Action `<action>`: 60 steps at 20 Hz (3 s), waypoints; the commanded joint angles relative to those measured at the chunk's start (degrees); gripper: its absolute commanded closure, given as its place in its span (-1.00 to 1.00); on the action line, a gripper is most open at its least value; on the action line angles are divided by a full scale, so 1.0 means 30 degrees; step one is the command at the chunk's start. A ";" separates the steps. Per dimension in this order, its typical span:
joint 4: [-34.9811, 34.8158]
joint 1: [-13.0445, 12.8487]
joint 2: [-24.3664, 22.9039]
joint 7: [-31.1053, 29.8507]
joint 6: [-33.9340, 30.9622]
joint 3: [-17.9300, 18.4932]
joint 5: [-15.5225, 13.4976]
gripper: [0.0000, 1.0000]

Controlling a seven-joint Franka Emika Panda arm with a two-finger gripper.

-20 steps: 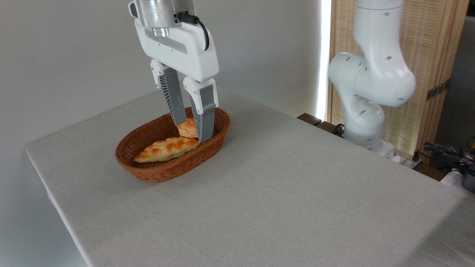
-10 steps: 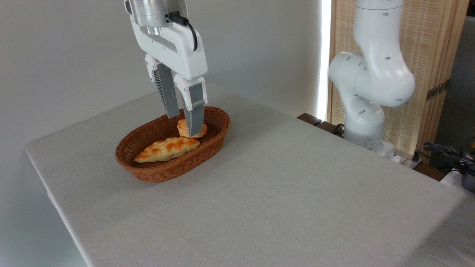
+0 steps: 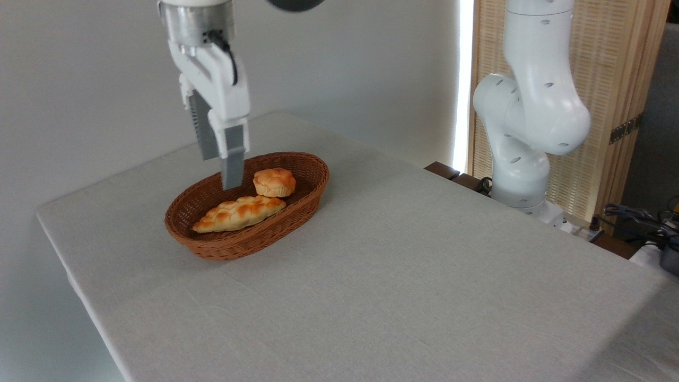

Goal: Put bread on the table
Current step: 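Reposition the gripper over the small round bread roll in the basket, then lower the gripper around the round roll and close on it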

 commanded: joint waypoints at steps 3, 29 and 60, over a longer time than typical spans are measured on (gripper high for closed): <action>-0.1852 -0.1236 0.0883 -0.3173 0.2215 -0.1900 -0.0242 -1.00; -0.9297 -0.2906 -0.2019 -0.2999 0.5554 -0.3927 -0.0009 -1.00; -0.6461 -0.2584 -0.2165 -0.3057 0.1340 -0.2698 0.2627 0.65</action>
